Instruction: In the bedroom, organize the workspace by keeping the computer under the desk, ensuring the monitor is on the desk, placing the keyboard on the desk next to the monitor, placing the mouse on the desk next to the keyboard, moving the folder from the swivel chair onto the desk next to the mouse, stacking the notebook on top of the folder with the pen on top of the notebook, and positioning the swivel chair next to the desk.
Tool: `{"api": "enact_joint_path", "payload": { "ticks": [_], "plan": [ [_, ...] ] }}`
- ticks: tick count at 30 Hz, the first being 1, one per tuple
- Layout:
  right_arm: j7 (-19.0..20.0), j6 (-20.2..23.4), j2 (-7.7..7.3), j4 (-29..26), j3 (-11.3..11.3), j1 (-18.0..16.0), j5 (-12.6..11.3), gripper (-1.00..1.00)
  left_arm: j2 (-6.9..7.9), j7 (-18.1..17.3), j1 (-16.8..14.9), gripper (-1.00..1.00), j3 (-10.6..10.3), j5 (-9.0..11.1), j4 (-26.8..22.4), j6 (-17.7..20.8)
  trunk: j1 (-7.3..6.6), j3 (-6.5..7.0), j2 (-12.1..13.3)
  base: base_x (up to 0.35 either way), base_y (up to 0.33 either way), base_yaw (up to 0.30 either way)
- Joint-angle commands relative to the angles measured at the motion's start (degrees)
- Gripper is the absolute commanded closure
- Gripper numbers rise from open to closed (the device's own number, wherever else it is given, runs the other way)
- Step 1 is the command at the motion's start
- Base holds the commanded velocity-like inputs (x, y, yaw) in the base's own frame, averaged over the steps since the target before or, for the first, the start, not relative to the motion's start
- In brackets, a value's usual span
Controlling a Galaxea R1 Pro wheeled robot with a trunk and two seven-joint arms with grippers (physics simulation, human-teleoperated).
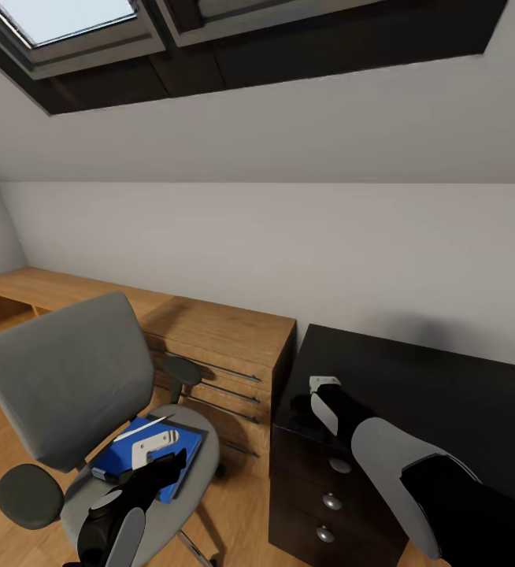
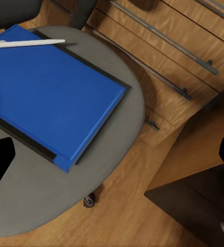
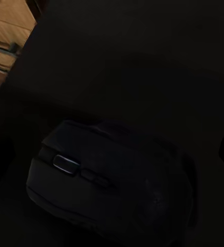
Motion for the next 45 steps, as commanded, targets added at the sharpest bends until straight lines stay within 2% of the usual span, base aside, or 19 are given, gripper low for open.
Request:
{"api": "enact_joint_path", "payload": {
  "ticks": [1,6,12,21,22,26,27,28,29,30,34,36,45],
  "plan": [
    [-0.4,0.22,-0.03,-0.24,0.47,-0.03,-0.61,-1.0,0.0,0.56,-0.04,-1.0,-0.05,0.6,-0.06,0.13,0.0,-0.06,-0.04,0.0,0.0,0.0],
    [-0.44,0.08,0.03,-1.04,0.54,0.01,-0.61,-1.0,0.0,0.53,-0.04,-1.0,-0.05,0.59,-0.05,0.13,0.0,-0.06,-0.04,0.0,0.0,0.0],
    [-0.49,0.03,1.22,-1.47,0.67,0.04,-0.33,-1.0,0.0,0.55,-0.04,-1.0,-0.05,0.59,-0.05,0.13,0.0,-0.06,-0.04,0.0,0.0,0.0],
    [-0.5,0.04,1.43,-3.43,0.67,0.42,0.68,-1.0,0.0,0.57,-0.04,-1.0,-0.05,0.59,0.01,0.13,0.0,-0.06,-0.04,0.0,0.0,0.0],
    [-0.71,0.4,1.31,-9.91,0.73,3.81,1.82,-1.0,0.0,0.58,-0.04,-1.0,-0.05,0.59,0.01,0.13,0.0,-0.06,-0.04,0.0,0.0,0.0],
    [-0.91,2.2,1.1,-18.91,0.87,8.4,3.39,-1.0,0.0,0.57,-0.04,-1.0,-0.05,0.55,0.01,0.13,0.0,-0.06,-0.04,0.0,0.0,0.0],
    [-1.17,4.23,1.02,-24.3,0.88,11.13,4.11,-1.0,0.0,0.56,-0.04,-1.0,-0.04,0.53,0.02,0.13,0.0,-0.06,-0.04,0.0,0.0,0.0],
    [-1.44,5.41,0.96,-27.13,0.87,12.53,4.38,-1.0,0.0,0.56,-0.04,-1.0,-0.02,0.52,0.01,0.13,0.0,-0.06,-0.04,0.0,0.0,0.0],
    [-4.48,10.5,0.27,-41.07,0.8,19.35,5.07,-1.0,0.0,0.57,-0.04,-1.0,-0.03,0.51,0.02,0.13,0.0,-0.06,-0.04,0.0,0.0,0.0],
    [-6.27,11.77,-0.07,-46.11,0.8,21.73,5.1,-1.0,0.0,0.54,-0.04,-1.0,-0.04,0.51,0.0,0.13,0.0,-0.06,-0.04,0.0,0.0,0.0],
    [-10.29,13.43,-0.46,-55.76,0.85,26.23,4.99,-1.0,0.0,0.54,-0.04,-1.0,-0.05,0.54,0.0,0.13,0.0,-0.06,-0.04,0.0,0.0,0.0],
    [-11.68,13.84,-0.51,-58.82,0.92,27.79,4.97,-1.0,0.0,0.54,-0.04,-1.0,-0.05,0.57,0.02,0.13,0.0,-0.06,-0.04,0.0,0.0,0.0],
    [-12.98,14.15,-0.53,-61.82,1.0,29.33,4.85,-1.0,0.0,0.53,-0.04,-1.0,-0.05,0.59,-0.01,0.13,0.0,-0.06,-0.04,0.0,0.0,0.0]
  ]
}}
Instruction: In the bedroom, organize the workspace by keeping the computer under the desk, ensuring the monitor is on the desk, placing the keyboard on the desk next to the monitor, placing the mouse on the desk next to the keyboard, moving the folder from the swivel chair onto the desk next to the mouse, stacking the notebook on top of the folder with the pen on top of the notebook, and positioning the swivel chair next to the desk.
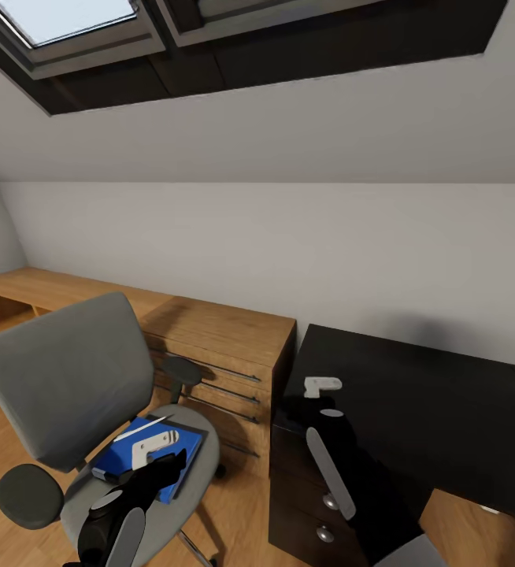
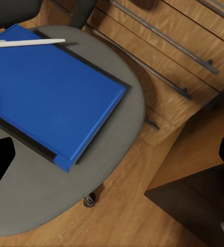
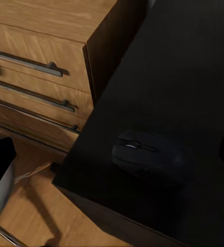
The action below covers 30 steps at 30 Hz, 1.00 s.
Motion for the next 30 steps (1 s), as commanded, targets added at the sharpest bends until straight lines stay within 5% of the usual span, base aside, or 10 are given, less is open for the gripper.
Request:
{"api": "enact_joint_path", "payload": {
  "ticks": [1,15,30],
  "plan": [
    [-0.59,0.12,0.03,-0.26,0.11,0.0,-0.64,-1.0,0.0,0.54,-0.04,-1.0,-0.05,0.6,-0.08,0.13,0.0,-0.06,-0.04,0.0,0.0,0.0],
    [-0.65,-0.42,0.36,-1.12,0.21,0.19,-0.8,-1.0,0.03,0.52,-0.04,-1.0,-0.05,0.61,-0.02,0.05,0.0,-0.01,-0.04,-0.025,0.001,-0.013],
    [-0.54,-0.51,0.29,-0.87,0.17,0.19,-0.83,-1.0,0.01,0.52,-0.04,-1.0,-0.05,0.61,-0.02,0.04,0.0,0.58,-0.04,-0.3,0.076,-0.238]
  ]
}}
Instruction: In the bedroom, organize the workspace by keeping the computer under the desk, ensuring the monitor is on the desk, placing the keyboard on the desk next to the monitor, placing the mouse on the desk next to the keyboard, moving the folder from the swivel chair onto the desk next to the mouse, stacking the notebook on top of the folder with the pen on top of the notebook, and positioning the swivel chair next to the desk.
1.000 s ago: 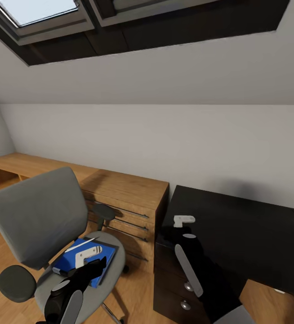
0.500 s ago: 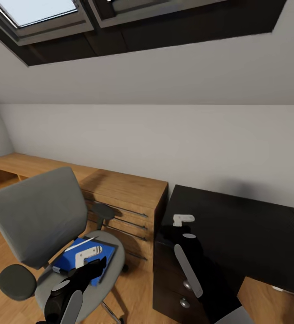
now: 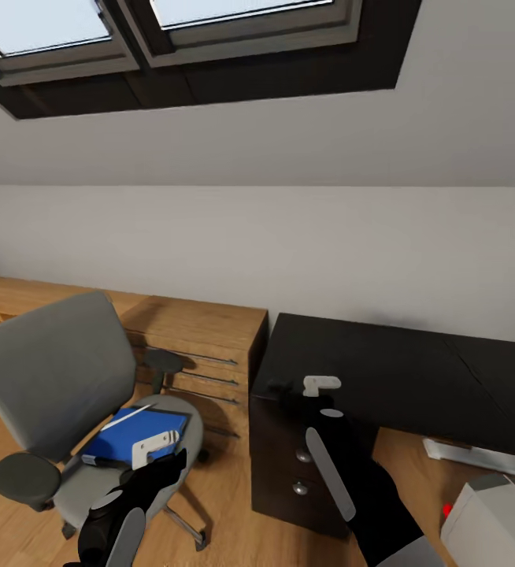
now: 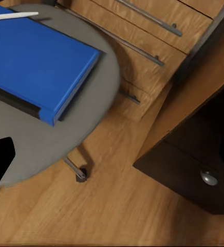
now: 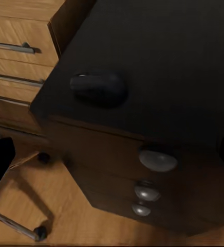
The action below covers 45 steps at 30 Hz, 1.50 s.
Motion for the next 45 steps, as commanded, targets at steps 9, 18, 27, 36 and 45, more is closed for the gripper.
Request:
{"api": "enact_joint_path", "payload": {
  "ticks": [9,18,27,36,45],
  "plan": [
    [-0.53,0.05,0.02,0.23,0.1,-0.07,-0.63,-1.0,0.02,0.55,-0.03,-1.0,-0.04,0.61,-0.08,0.12,-0.03,0.19,-0.04,-0.327,0.054,-0.276],
    [-0.52,0.05,0.09,0.3,0.1,-0.07,-0.59,-1.0,0.02,0.55,-0.03,-1.0,-0.04,0.61,-0.08,0.12,-0.03,0.38,-0.04,-0.334,0.007,-0.28],
    [-0.52,0.05,0.09,0.35,0.17,-0.07,-0.51,-1.0,0.02,0.55,-0.03,-1.0,-0.04,0.61,-0.08,0.12,-0.03,0.61,-0.04,-0.338,0.0,-0.243],
    [-0.58,-0.11,0.09,0.39,0.37,-0.07,-0.43,-1.0,0.02,0.55,-0.03,-1.0,-0.03,0.61,-0.08,0.12,-0.03,1.24,-0.04,-0.338,0.0,-0.102],
    [-0.55,-0.13,0.09,0.4,0.45,-0.07,-0.44,-1.0,0.02,0.55,-0.03,-1.0,-0.04,0.61,-0.08,0.12,-0.03,1.7,-0.04,-0.338,0.0,-0.008]
  ]
}}
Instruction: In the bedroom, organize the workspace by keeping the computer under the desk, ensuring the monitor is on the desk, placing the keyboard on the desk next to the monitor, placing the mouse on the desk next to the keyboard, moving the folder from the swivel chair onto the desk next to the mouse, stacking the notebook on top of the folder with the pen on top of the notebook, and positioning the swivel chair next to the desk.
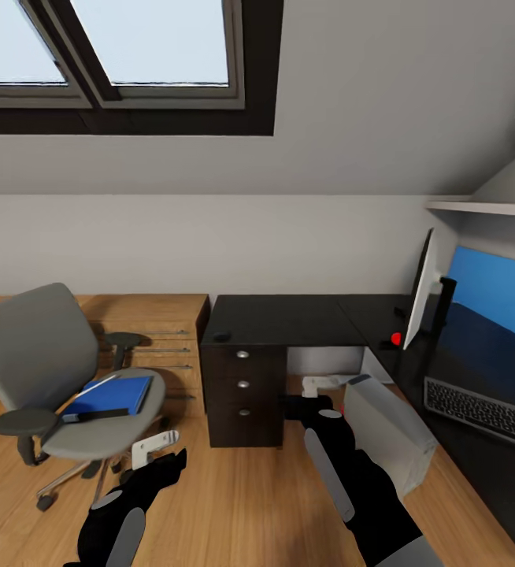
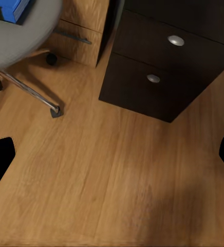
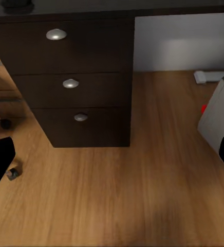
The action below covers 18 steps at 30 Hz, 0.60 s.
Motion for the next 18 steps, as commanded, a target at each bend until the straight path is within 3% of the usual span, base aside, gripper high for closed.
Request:
{"api": "enact_joint_path", "payload": {
  "ticks": [1,13,18],
  "plan": [
    [-0.56,0.12,-0.02,-0.06,0.1,-0.05,-0.61,-1.0,0.0,0.55,-0.04,-1.0,-0.05,0.57,-0.07,0.13,-0.04,-0.06,-0.04,-0.338,0.0,-0.001],
    [-0.55,0.12,-0.02,-0.06,0.1,-0.05,-0.57,-1.0,0.0,0.55,-0.04,-1.0,-0.05,0.58,-0.07,0.11,-2.45,1.95,4.37,-0.338,0.0,0.0],
    [-0.54,0.14,-0.02,-0.06,0.12,-0.05,-0.57,-1.0,0.0,0.55,-0.04,-1.0,-0.05,0.55,-0.07,0.09,-2.45,1.95,4.37,-0.329,-0.051,0.0]
  ]
}}
